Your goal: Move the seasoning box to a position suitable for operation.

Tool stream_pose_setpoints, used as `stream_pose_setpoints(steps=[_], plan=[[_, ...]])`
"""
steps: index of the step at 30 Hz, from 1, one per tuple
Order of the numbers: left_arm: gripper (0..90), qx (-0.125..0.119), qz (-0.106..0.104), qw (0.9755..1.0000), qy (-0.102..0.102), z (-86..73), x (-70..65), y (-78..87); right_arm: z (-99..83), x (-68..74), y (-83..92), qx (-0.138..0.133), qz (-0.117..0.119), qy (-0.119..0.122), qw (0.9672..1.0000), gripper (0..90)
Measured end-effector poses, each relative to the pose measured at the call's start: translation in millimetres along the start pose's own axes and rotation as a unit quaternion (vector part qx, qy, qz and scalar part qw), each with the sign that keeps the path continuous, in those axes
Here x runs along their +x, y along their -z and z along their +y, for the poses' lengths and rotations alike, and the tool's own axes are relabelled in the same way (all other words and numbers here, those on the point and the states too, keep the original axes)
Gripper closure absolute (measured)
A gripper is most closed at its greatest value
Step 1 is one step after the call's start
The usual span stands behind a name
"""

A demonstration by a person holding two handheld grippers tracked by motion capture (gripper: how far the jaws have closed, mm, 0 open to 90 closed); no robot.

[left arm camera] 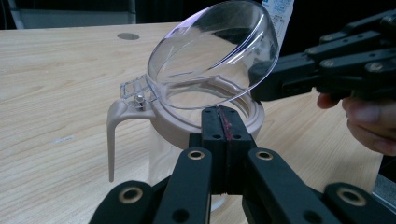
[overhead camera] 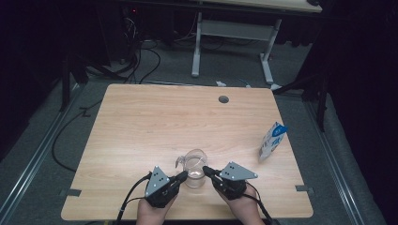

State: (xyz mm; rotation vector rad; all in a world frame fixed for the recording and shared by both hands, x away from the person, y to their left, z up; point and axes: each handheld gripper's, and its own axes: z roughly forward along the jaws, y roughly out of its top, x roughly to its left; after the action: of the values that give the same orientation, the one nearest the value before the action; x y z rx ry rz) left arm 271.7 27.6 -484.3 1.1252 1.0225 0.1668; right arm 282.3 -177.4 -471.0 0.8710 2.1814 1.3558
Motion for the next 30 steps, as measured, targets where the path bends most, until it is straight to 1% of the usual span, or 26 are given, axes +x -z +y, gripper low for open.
stream_pose_setpoints(steps=[2,4,14,23,30], plan=[[90.0,-0.002,-0.001,1.0,0.001,0.8,0.1,0.4,-0.8,-0.9,-0.1,-0.003,0.003,-0.004,1.0,89.9],[90.0,-0.014,0.001,0.9999,0.005,3.1,0.2,0.4,-1.3,-0.7,-0.1,-0.004,0.003,-0.003,1.0,89.9],[90.0,-0.034,0.008,0.9994,0.009,10.2,4.1,1.0,-3.0,-1.4,-0.1,-0.01,0.006,-0.004,0.9999,89.9],[89.3,-0.04,0.021,0.999,0.005,14.9,12.6,2.4,-3.0,-0.9,0.0,-0.01,0.004,-0.003,0.9999,89.9],[88.6,-0.039,0.022,0.999,0.004,14.6,14.0,3.0,-3.2,-0.8,0.0,-0.011,0.004,-0.002,0.9999,89.4]])
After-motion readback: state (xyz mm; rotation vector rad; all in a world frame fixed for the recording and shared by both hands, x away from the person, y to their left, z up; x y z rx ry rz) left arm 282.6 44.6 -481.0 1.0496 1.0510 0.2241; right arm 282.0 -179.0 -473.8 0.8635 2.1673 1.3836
